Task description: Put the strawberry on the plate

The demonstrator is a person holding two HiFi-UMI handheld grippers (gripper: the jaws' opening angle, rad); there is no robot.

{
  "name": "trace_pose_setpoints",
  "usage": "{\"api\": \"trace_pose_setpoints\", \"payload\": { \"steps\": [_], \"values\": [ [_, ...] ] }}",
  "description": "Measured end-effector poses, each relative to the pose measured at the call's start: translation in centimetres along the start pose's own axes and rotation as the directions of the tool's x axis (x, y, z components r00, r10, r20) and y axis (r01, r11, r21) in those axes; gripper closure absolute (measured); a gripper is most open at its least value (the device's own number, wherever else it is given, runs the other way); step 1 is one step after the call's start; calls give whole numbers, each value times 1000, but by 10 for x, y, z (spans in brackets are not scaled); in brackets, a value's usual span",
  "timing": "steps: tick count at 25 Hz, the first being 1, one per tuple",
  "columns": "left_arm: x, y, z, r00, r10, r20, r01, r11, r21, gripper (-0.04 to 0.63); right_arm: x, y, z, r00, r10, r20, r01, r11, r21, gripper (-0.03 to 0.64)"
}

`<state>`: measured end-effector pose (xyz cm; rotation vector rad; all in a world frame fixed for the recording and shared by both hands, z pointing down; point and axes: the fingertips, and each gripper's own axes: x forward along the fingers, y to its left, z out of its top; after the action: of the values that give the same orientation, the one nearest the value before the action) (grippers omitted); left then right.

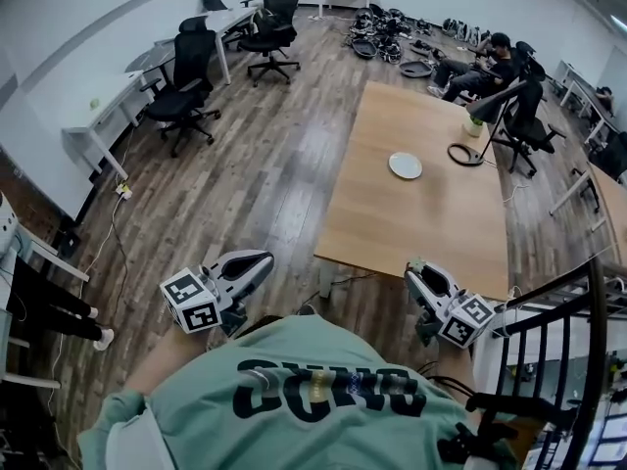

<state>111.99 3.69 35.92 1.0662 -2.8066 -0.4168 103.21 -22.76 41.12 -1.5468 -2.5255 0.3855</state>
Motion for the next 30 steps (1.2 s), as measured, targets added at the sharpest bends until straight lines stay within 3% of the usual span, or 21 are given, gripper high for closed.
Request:
{"api": "trace_pose_setpoints", "payload": {
  "steps": [8, 15, 23, 30],
  "values": [
    [-11, 75, 8, 1000, 2, 28, -1, 999, -34, 591, 80, 1, -9, 997, 37, -61, -38, 999, -10, 476],
    [-60, 221, 35, 996, -37, 82, 40, 999, -31, 591, 243, 2, -5, 997, 8, -71, -15, 995, -97, 476],
    [-164, 392, 99, 996, 36, 83, -36, 999, 2, 591, 447, 30, 10, 999, 24, -43, -28, 995, -94, 476],
    [-183, 461, 109, 989, 65, 133, -60, 997, -44, 591, 518, 18, 16, 997, 2, -75, -11, 993, -116, 476]
  ]
}}
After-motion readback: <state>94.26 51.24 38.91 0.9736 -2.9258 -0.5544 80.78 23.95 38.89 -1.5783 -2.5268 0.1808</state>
